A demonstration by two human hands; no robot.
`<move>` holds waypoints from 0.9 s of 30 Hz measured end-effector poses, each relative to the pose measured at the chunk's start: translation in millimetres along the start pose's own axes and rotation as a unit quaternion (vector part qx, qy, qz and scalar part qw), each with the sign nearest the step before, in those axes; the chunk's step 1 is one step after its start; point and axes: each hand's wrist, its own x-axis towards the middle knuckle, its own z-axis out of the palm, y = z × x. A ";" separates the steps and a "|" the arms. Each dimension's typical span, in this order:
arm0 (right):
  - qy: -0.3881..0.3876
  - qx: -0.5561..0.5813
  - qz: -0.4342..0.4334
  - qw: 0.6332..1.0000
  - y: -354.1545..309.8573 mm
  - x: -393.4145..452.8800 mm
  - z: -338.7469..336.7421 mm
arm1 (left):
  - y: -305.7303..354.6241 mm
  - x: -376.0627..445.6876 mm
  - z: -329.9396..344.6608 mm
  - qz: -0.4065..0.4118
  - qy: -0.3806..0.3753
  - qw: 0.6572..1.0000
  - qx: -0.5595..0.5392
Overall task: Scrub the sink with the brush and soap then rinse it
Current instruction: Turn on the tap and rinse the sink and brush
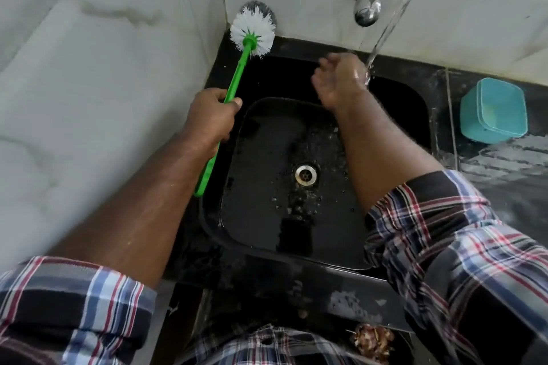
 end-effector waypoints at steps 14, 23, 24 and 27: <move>0.055 0.135 0.079 0.986 -7.7 -10.5 -37.4 | -4.1 3.8 1.8 -0.020 -0.008 1.000 -0.021; 0.068 0.159 0.031 0.984 18.8 -22.7 -23.8 | -9.7 3.2 7.3 -0.029 -0.004 0.999 -0.032; 0.026 0.064 0.045 0.997 28.3 -32.2 -17.4 | -10.3 3.2 8.9 -0.029 -0.002 0.999 -0.034; -0.206 -0.321 0.176 0.908 52.4 -65.6 -20.9 | -9.0 1.7 15.0 -0.029 -0.004 0.999 -0.040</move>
